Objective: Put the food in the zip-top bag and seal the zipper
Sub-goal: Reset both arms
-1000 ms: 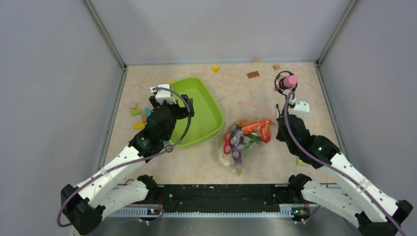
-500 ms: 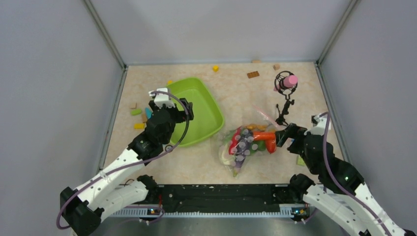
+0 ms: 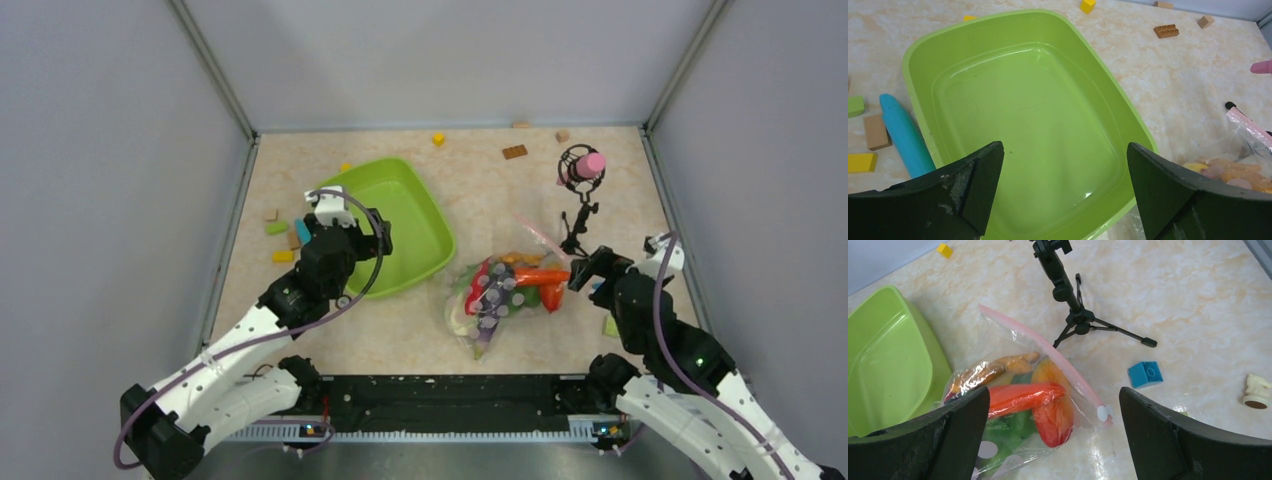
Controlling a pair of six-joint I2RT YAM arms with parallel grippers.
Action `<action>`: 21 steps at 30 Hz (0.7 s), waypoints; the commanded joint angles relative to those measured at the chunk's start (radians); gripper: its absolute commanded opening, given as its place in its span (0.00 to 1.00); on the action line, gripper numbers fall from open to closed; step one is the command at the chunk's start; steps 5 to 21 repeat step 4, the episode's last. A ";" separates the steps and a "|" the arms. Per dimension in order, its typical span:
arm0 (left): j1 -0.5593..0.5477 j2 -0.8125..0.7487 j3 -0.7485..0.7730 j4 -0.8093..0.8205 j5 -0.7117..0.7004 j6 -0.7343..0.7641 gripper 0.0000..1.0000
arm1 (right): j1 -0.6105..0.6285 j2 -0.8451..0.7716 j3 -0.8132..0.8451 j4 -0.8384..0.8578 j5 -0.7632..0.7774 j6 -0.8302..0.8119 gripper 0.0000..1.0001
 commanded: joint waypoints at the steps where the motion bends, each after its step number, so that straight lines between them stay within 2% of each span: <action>1: 0.001 -0.023 0.010 -0.008 -0.009 -0.014 0.98 | -0.005 -0.007 -0.007 0.018 0.041 0.003 0.99; 21: 0.000 -0.019 0.016 -0.012 0.002 -0.007 0.98 | -0.005 -0.003 -0.011 0.018 0.044 0.003 0.99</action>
